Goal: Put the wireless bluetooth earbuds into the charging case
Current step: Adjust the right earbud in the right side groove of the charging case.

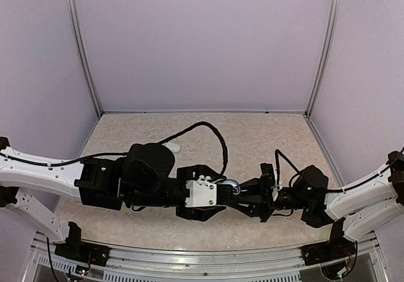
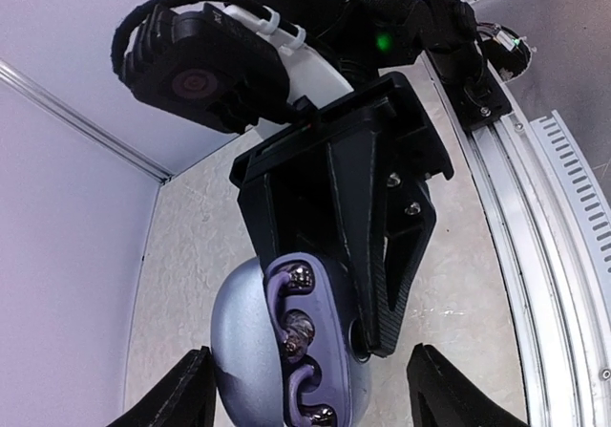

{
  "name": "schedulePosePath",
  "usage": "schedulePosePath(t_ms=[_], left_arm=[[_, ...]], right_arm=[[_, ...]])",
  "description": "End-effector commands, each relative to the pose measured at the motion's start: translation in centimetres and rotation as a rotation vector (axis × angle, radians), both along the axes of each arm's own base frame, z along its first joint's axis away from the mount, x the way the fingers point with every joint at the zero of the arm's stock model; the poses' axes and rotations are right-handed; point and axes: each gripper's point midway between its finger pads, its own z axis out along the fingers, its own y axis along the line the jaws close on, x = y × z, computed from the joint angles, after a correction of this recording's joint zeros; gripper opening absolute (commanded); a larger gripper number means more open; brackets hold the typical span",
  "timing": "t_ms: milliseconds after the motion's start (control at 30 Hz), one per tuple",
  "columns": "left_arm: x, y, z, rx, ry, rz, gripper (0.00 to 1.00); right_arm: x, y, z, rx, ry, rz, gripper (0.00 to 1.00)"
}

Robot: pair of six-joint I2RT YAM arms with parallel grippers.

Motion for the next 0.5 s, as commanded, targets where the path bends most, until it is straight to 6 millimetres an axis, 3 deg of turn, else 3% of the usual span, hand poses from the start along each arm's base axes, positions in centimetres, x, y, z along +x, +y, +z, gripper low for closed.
schedulePosePath(t_ms=[0,200,467], left_arm=[[1.2,1.0,3.6,-0.148,0.086,0.049,0.7],[2.9,2.5,6.5,-0.242,0.184,0.062,0.66],[2.6,1.6,5.0,-0.179,0.242,0.01,0.64]], right_arm=[[1.3,0.0,2.4,0.052,-0.081,-0.069,0.0],[1.4,0.2,1.6,0.021,-0.094,-0.077,0.0],[1.4,0.4,1.3,0.011,-0.104,-0.07,0.0]])
